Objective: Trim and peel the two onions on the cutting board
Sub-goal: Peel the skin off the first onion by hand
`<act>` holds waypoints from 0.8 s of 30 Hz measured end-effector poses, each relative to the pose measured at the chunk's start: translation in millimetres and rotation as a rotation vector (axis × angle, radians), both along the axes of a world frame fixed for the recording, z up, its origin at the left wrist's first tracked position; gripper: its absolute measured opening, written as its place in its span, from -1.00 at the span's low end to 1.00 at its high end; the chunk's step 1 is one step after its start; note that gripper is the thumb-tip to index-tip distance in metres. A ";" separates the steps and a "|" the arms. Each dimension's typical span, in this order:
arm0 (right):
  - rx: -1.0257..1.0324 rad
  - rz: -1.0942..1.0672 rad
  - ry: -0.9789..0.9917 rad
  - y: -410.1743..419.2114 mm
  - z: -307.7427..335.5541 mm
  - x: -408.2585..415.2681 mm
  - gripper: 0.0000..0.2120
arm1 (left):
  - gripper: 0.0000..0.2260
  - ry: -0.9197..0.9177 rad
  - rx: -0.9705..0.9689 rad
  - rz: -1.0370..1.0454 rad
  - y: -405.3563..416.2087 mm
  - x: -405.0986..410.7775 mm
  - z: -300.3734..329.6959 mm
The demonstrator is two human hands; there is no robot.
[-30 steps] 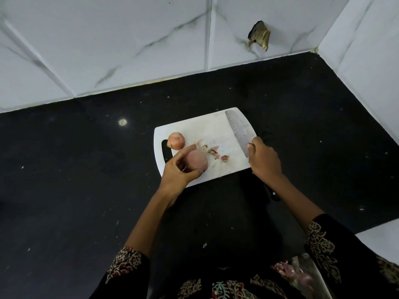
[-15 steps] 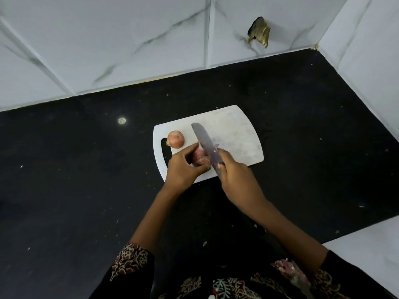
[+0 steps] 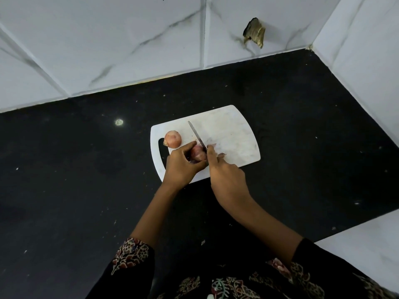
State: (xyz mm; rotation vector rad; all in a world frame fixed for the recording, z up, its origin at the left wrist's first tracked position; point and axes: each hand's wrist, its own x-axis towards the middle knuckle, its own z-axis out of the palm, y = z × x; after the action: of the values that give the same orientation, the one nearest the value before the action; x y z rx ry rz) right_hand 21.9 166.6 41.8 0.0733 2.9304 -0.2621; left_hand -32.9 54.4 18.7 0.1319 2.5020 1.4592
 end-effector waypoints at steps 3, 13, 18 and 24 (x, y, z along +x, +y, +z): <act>-0.049 -0.031 -0.036 4.4 4.3 1.8 -0.47 | -0.59 0.013 -0.040 -0.005 3.0 1.5 1.8; -0.086 -0.033 -0.052 9.8 -16.5 8.3 -0.38 | -0.56 -0.030 -0.059 -0.017 2.3 -4.2 1.6; -0.084 -0.067 -0.021 23.2 -27.0 3.9 -0.42 | -0.44 -0.026 -0.063 -0.059 -10.4 -6.1 -4.0; -0.366 -0.202 0.273 46.8 -22.8 -6.3 -0.60 | -0.44 0.015 -0.093 -0.071 -22.6 1.0 -9.7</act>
State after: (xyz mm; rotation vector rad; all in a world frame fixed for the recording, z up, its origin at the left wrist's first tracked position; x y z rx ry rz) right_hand 15.6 213.4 19.0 0.3010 3.0828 -0.8995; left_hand -31.9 31.8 8.9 0.2132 2.5440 1.3170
